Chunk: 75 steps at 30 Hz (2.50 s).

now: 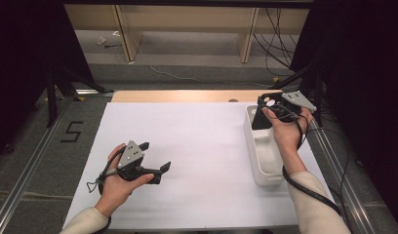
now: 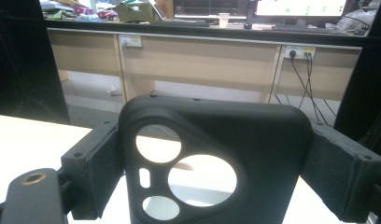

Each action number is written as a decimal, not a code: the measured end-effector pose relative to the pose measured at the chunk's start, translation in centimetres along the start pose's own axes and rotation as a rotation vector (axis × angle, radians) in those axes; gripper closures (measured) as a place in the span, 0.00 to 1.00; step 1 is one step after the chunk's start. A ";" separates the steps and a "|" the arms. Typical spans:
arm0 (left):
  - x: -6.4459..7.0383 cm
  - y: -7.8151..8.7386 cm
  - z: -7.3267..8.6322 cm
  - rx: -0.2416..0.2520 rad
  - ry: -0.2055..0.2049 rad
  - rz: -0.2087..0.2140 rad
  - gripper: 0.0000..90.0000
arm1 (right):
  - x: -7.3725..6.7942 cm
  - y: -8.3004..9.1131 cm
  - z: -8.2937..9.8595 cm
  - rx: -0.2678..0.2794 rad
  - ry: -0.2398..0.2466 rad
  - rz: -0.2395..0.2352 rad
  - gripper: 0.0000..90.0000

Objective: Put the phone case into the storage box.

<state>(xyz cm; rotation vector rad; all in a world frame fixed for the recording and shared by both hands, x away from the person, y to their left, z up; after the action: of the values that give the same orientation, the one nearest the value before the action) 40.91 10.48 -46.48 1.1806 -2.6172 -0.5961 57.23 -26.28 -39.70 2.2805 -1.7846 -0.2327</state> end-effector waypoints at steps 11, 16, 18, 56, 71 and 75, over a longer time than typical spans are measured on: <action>0.0 0.0 0.0 -0.001 0.001 0.000 0.01 | -0.2 -0.6 0.3 -0.002 0.011 -0.003 0.16; 0.0 0.0 0.0 -0.003 0.000 0.000 0.01 | -0.3 -0.9 0.3 -0.001 0.014 -0.006 0.16; 0.0 0.0 0.0 -0.002 0.000 0.000 0.02 | -0.4 -1.1 0.5 -0.004 0.018 -0.005 0.16; -0.1 0.0 0.1 -0.004 0.005 -0.001 0.02 | -0.6 -3.2 2.4 -0.056 0.051 -0.004 0.16; -0.1 -0.1 0.0 -0.002 0.007 -0.002 0.02 | -0.4 -3.7 3.3 -0.086 0.049 -0.004 0.16; -0.1 -0.1 0.0 -0.003 0.006 -0.001 0.02 | -0.3 -3.9 3.3 -0.088 0.050 -0.006 0.16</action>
<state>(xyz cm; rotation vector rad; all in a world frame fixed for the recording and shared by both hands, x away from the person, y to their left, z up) 41.04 10.47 -46.55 1.1816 -2.6100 -0.5951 59.94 -25.34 -43.96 2.2115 -1.7096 -0.2480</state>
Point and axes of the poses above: each handheld gripper's, and its own axes: y roughly backward along the jaws, z roughly out of its underside, x roughly to its right, the point moved 9 cm from there along -y, roughly forward along the jaws, and after that the axes turned 5 degrees about -x, right-handed, at the moved point
